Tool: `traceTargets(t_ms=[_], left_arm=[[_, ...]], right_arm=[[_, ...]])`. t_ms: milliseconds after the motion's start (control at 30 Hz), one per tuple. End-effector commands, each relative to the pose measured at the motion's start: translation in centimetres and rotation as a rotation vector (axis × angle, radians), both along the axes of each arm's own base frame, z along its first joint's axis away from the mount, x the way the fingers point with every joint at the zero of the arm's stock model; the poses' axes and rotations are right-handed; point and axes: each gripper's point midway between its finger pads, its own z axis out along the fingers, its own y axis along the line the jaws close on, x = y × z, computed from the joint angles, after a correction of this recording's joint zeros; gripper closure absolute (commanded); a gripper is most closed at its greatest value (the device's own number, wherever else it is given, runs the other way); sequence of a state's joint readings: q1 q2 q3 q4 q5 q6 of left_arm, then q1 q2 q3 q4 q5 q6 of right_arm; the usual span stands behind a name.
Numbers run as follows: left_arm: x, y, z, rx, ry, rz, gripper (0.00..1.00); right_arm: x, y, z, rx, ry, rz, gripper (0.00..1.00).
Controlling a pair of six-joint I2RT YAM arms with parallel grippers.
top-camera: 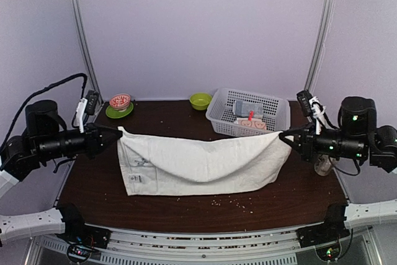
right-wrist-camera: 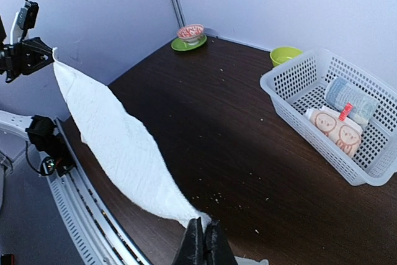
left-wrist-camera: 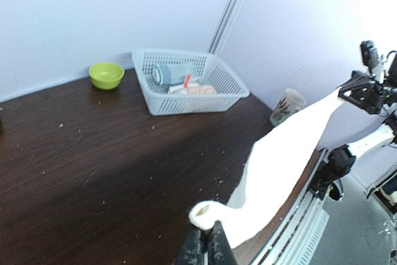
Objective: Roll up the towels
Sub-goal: Flatten out the towel at the center of the board.
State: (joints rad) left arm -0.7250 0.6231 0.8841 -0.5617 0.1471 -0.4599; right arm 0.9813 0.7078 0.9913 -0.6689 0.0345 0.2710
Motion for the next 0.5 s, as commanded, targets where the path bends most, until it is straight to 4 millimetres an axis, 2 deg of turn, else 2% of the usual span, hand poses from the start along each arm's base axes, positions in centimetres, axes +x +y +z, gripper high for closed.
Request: traceTargets(t_ms=[0, 100, 233, 300, 400, 467], left_arm=[[-2.2, 0.1, 3.3, -0.148, -0.064, -0.066, 1.0], [0.3, -0.5, 0.9, -0.107, -0.027, 0.007, 1.0], [5.4, -3.1, -5.6, -0.007, 0.095, 0.089, 1.0], [8.2, -3.7, -9.1, 0.035, 0.164, 0.144, 1.0], [12.0, -2.5, -12.3, 0.025, 0.211, 0.24, 1.0], [13.8, -2.0, -13.5, 0.019, 0.227, 0.282, 1.0]], right_arm=[[-1.5, -0.3, 2.7, 0.093, -0.029, 0.062, 1.0], [1.0, 0.5, 0.3, 0.055, 0.02, -0.002, 1.0], [6.6, -0.2, -5.1, 0.048, 0.127, -0.2, 1.0], [9.1, -1.0, -7.5, 0.069, 0.155, -0.295, 1.0], [12.5, -2.5, -10.7, 0.053, 0.171, -0.436, 1.0], [14.0, -3.3, -12.9, 0.011, 0.2, -0.5, 1.0]])
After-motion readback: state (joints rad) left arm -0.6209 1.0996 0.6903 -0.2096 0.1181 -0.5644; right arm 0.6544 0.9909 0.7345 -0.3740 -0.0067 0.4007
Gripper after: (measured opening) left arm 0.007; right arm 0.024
